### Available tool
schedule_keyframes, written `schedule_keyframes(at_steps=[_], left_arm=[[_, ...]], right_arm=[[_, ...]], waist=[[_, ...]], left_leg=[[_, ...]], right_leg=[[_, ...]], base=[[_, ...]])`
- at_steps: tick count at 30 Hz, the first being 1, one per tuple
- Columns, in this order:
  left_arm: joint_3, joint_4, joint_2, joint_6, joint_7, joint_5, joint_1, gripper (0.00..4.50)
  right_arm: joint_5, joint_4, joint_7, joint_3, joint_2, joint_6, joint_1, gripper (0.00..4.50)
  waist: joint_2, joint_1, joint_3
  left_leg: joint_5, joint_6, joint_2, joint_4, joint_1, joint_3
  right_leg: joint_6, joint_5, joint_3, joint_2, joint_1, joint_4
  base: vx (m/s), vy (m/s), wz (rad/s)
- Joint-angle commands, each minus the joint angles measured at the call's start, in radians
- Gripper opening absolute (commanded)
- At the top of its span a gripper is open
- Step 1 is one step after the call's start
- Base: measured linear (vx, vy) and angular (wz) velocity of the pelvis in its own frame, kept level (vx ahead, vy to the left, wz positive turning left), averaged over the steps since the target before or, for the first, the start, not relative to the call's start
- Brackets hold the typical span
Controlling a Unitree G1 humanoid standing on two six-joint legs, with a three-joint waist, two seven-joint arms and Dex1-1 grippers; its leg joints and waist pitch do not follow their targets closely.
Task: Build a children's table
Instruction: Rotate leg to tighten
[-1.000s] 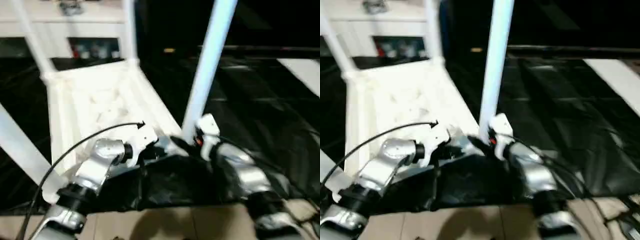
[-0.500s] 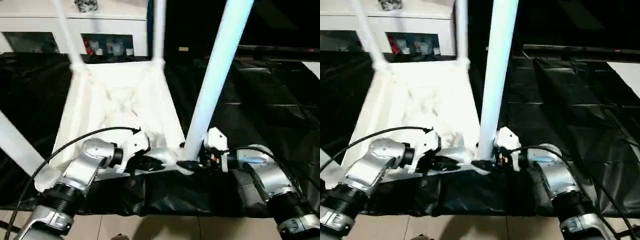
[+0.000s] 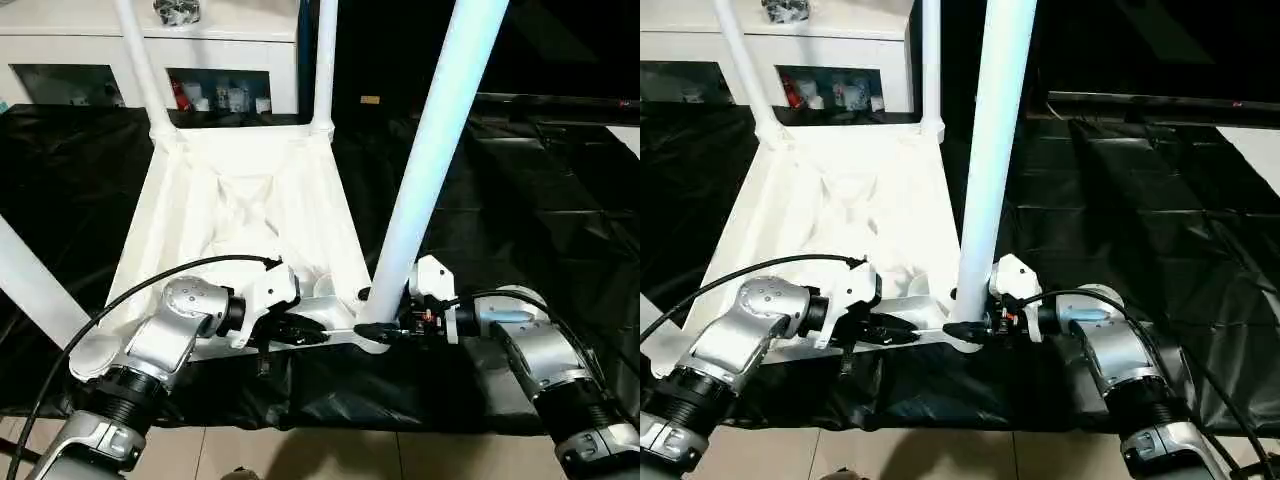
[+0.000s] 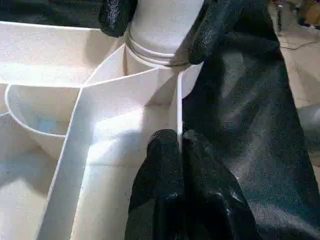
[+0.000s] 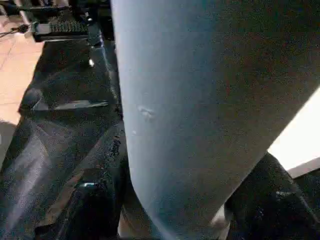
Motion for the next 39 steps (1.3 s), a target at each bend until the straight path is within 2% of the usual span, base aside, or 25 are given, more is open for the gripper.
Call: schedule_keyframes(at_steps=[1, 2, 3, 4, 5, 7, 9, 10, 11, 12, 14, 15, 16, 21, 23, 26, 27, 28, 29, 30, 31, 34, 36, 38, 39], left_arm=[[0.000, 0.020, -0.075, 0.017, 0.127, 0.016, -0.029, 0.00], [0.000, 0.025, -0.084, 0.022, 0.151, 0.024, -0.032, 0.00], [0.001, 0.030, -0.108, 0.034, 0.190, 0.032, -0.038, 0.00], [0.001, 0.030, -0.110, 0.036, 0.193, 0.032, -0.038, 0.00], [0.002, 0.037, -0.144, 0.054, 0.248, 0.044, -0.046, 0.00], [0.001, 0.046, -0.175, 0.064, 0.300, 0.058, -0.055, 0.00], [0.005, 0.063, -0.220, 0.087, 0.377, 0.074, -0.068, 0.00], [0.005, 0.074, -0.249, 0.099, 0.420, 0.083, -0.077, 0.00], [0.005, 0.081, -0.264, 0.103, 0.442, 0.087, -0.082, 0.00], [0.003, 0.086, -0.276, 0.105, 0.457, 0.090, -0.086, 0.00], [-0.007, 0.092, -0.296, 0.100, 0.462, 0.098, -0.093, 0.00], [-0.010, 0.090, -0.297, 0.096, 0.451, 0.095, -0.093, 0.00], [-0.011, 0.088, -0.297, 0.095, 0.447, 0.094, -0.093, 0.00], [-0.020, 0.052, -0.250, 0.056, 0.363, 0.080, -0.068, 0.00], [-0.018, 0.040, -0.233, 0.048, 0.338, 0.072, -0.060, 0.00], [-0.017, 0.029, -0.216, 0.044, 0.309, 0.062, -0.053, 0.00], [-0.018, 0.013, -0.192, 0.040, 0.254, 0.042, -0.045, 0.00], [-0.018, 0.012, -0.191, 0.040, 0.251, 0.041, -0.045, 0.00], [-0.019, 0.002, -0.175, 0.033, 0.214, 0.029, -0.039, 0.00], [-0.022, -0.017, -0.146, 0.014, 0.140, 0.005, -0.028, 0.00], [-0.022, -0.024, -0.136, 0.012, 0.115, -0.003, -0.024, 0.00], [-0.026, -0.040, -0.109, 0.006, 0.056, -0.020, -0.017, 0.00], [-0.034, -0.055, -0.073, 0.015, -0.009, -0.036, -0.009, 0.00], [-0.041, -0.067, -0.042, 0.022, -0.060, -0.050, -0.004, 0.00], [-0.044, -0.071, -0.031, 0.025, -0.077, -0.055, -0.002, 0.00]], right_arm=[[-0.074, 0.077, -0.194, 0.024, 0.083, 0.016, -0.002, 2.40], [-0.086, 0.093, -0.248, 0.018, 0.100, 0.016, -0.007, 2.40], [-0.092, 0.117, -0.330, 0.001, 0.133, 0.032, -0.014, 2.40], [-0.092, 0.119, -0.336, 0.000, 0.135, 0.034, -0.015, 2.38], [-0.098, 0.148, -0.444, -0.021, 0.182, 0.058, -0.026, 2.33], [-0.110, 0.168, -0.530, -0.030, 0.221, 0.070, -0.036, 2.21], [-0.120, 0.190, -0.633, -0.044, 0.268, 0.098, -0.053, 2.21], [-0.113, 0.209, -0.694, -0.061, 0.301, 0.127, -0.071, 2.21], [-0.107, 0.220, -0.724, -0.071, 0.320, 0.144, -0.082, 2.21], [-0.098, 0.229, -0.738, -0.079, 0.336, 0.153, -0.092, 2.21], [-0.094, 0.244, -0.763, -0.090, 0.373, 0.138, -0.111, 2.21], [-0.088, 0.234, -0.735, -0.084, 0.380, 0.125, -0.109, 2.21], [-0.082, 0.228, -0.720, -0.080, 0.384, 0.117, -0.107, 2.60], [-0.038, 0.171, -0.644, -0.084, 0.357, 0.130, -0.078, 3.01], [-0.031, 0.148, -0.595, -0.080, 0.333, 0.136, -0.066, 3.11], [-0.035, 0.132, -0.551, -0.070, 0.302, 0.129, -0.056, 3.39], [-0.047, 0.115, -0.489, -0.051, 0.256, 0.113, -0.043, 3.39], [-0.048, 0.114, -0.486, -0.050, 0.254, 0.112, -0.042, 3.39], [-0.052, 0.100, -0.439, -0.036, 0.222, 0.102, -0.033, 3.39], [-0.051, 0.070, -0.344, -0.014, 0.164, 0.086, -0.015, 3.39], [-0.048, 0.059, -0.311, -0.008, 0.146, 0.081, -0.008, 3.39], [-0.040, 0.034, -0.216, 0.005, 0.100, 0.065, 0.007, 3.39], [-0.039, 0.020, -0.139, 0.017, 0.057, 0.037, 0.016, 3.39], [-0.039, 0.024, -0.098, 0.027, 0.030, 0.012, 0.015, 3.39], [-0.039, 0.029, -0.087, 0.030, 0.021, 0.004, 0.013, 3.39]], waist=[[-0.008, -0.006, -0.048], [-0.007, -0.008, -0.047], [-0.008, -0.013, -0.046], [-0.008, -0.017, -0.045], [-0.009, -0.023, -0.044], [-0.006, -0.033, -0.043], [-0.007, -0.038, -0.043], [-0.002, -0.046, -0.044], [-0.002, -0.050, -0.045], [-0.002, -0.056, -0.046], [0.000, -0.059, -0.046], [-0.002, -0.060, -0.046], [-0.002, -0.060, -0.047], [-0.004, -0.058, -0.046], [-0.002, -0.056, -0.048], [-0.003, -0.052, -0.052], [-0.002, -0.052, -0.053], [-0.002, -0.049, -0.055], [-0.002, -0.049, -0.055], [0.001, -0.044, -0.057], [0.002, -0.038, -0.061], [0.003, -0.033, -0.064], [0.006, -0.026, -0.068], [0.012, -0.019, -0.065], [0.010, -0.014, -0.064]], left_leg=[[-0.294, 0.022, 0.020, -0.069, 0.002, -0.001], [-0.306, 0.013, 0.018, -0.069, 0.005, -0.002], [-0.337, -0.001, 0.014, -0.069, 0.009, -0.004], [-0.343, -0.007, 0.014, -0.070, 0.008, -0.006], [-0.358, -0.008, 0.012, -0.070, 0.007, -0.010], [-0.382, -0.012, 0.010, -0.070, 0.008, -0.014], [-0.392, -0.012, 0.008, -0.070, 0.008, -0.016], [-0.404, -0.010, 0.007, -0.069, 0.011, -0.016], [-0.402, -0.009, 0.007, -0.071, 0.009, -0.016], [-0.405, -0.006, 0.007, -0.074, 0.003, -0.019], [-0.411, 0.001, 0.008, -0.076, 0.000, -0.019], [-0.424, 0.006, 0.006, -0.074, 0.004, -0.018], [-0.426, 0.010, 0.007, -0.073, 0.006, -0.017], [-0.410, 0.025, 0.008, -0.076, 0.001, -0.016], [-0.395, 0.026, 0.009, -0.076, 0.000, -0.015], [-0.346, 0.035, 0.013, -0.076, -0.005, -0.012], [-0.327, 0.036, 0.014, -0.076, -0.006, -0.010], [-0.309, 0.041, 0.015, -0.074, -0.007, -0.008], [-0.309, 0.041, 0.015, -0.074, -0.007, -0.008], [-0.278, 0.052, 0.016, -0.071, -0.009, -0.006], [-0.251, 0.058, 0.018, -0.067, -0.007, -0.004], [-0.187, 0.082, 0.018, -0.061, -0.007, 0.000], [-0.157, 0.092, 0.018, -0.056, -0.005, 0.000], [-0.156, 0.100, 0.021, -0.057, -0.001, 0.003], [-0.182, 0.096, 0.022, -0.056, 0.002, 0.007]], right_leg=[[-0.171, -0.384, 0.037, -0.047, 0.039, -0.081], [-0.165, -0.410, 0.037, -0.046, 0.035, -0.083], [-0.139, -0.490, 0.034, -0.048, 0.033, -0.093], [-0.127, -0.518, 0.033, -0.049, 0.033, -0.095], [-0.100, -0.569, 0.029, -0.049, 0.034, -0.102], [-0.068, -0.626, 0.025, -0.050, 0.026, -0.114], [-0.061, -0.637, 0.022, -0.048, 0.026, -0.116], [-0.060, -0.628, 0.020, -0.047, 0.024, -0.120], [-0.065, -0.610, 0.022, -0.045, 0.024, -0.118], [-0.068, -0.591, 0.017, -0.043, 0.031, -0.115], [-0.068, -0.572, 0.017, -0.045, 0.031, -0.117], [-0.066, -0.582, 0.017, -0.045, 0.026, -0.121], [-0.070, -0.578, 0.019, -0.046, 0.024, -0.121], [-0.074, -0.561, 0.023, -0.047, 0.026, -0.119], [-0.080, -0.546, 0.025, -0.048, 0.029, -0.115], [-0.105, -0.466, 0.029, -0.047, 0.034, -0.106], [-0.124, -0.428, 0.031, -0.047, 0.036, -0.100], [-0.139, -0.392, 0.032, -0.046, 0.039, -0.096], [-0.139, -0.392, 0.032, -0.046, 0.039, -0.096], [-0.162, -0.323, 0.033, -0.044, 0.042, -0.088], [-0.183, -0.259, 0.034, -0.044, 0.045, -0.080], [-0.231, -0.128, 0.035, -0.040, 0.049, -0.065], [-0.252, -0.075, 0.033, -0.040, 0.053, -0.055], [-0.265, -0.065, 0.032, -0.037, 0.049, -0.055], [-0.270, -0.085, 0.032, -0.037, 0.048, -0.057]], base=[[0.000, 0.000, 0.00], [0.000, 0.000, 0.00], [0.000, 0.000, 0.00], [-0.057, -0.003, -0.02], [-0.057, -0.003, -0.02], [0.000, 0.000, 0.00], [0.000, 0.000, 0.00], [0.000, 0.000, 0.00], [0.000, 0.000, 0.00], [0.000, 0.000, 0.00], [0.000, 0.000, 0.00], [0.000, 0.000, 0.00], [0.000, 0.000, 0.00], [0.000, 0.000, 0.00], [0.000, 0.000, 0.00], [0.000, 0.000, 0.00], [0.000, 0.000, 0.00], [0.000, 0.000, 0.00], [0.000, 0.000, 0.00], [0.058, -0.013, 0.02], [0.063, -0.013, 0.02], [0.058, -0.006, 0.02], [0.025, 0.000, 0.00], [0.000, 0.000, 0.00], [0.000, 0.000, 0.00]])
